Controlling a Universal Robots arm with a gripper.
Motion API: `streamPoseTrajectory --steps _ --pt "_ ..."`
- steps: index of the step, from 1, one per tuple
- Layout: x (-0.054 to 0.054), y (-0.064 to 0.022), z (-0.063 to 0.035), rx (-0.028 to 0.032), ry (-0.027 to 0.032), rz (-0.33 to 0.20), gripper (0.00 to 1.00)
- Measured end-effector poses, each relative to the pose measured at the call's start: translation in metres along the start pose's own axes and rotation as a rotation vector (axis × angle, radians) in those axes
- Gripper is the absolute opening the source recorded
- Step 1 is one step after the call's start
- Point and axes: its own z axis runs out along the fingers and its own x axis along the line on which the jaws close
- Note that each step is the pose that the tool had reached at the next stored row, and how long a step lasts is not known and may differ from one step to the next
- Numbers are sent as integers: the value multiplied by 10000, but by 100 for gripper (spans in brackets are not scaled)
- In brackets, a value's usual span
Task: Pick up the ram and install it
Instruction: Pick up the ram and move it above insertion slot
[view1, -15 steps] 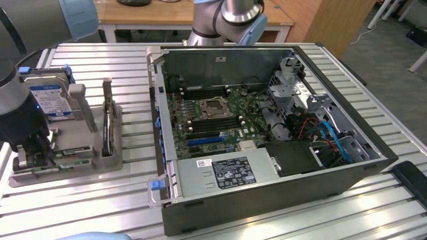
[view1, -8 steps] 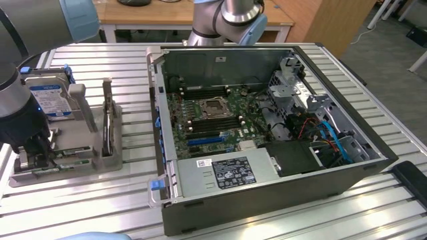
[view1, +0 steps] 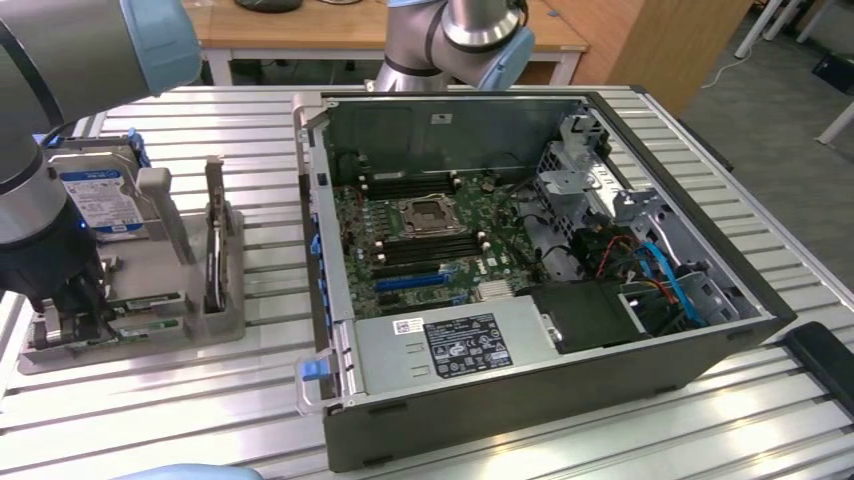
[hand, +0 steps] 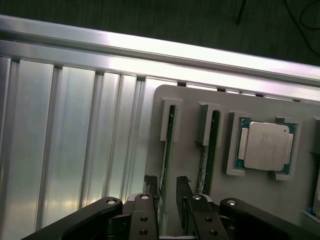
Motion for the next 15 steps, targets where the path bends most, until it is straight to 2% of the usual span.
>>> streamPoseTrajectory --steps 8,15 --pt "2 -1 78 0 0 1 29" --pt "4 -1 99 -20 -1 1 28"
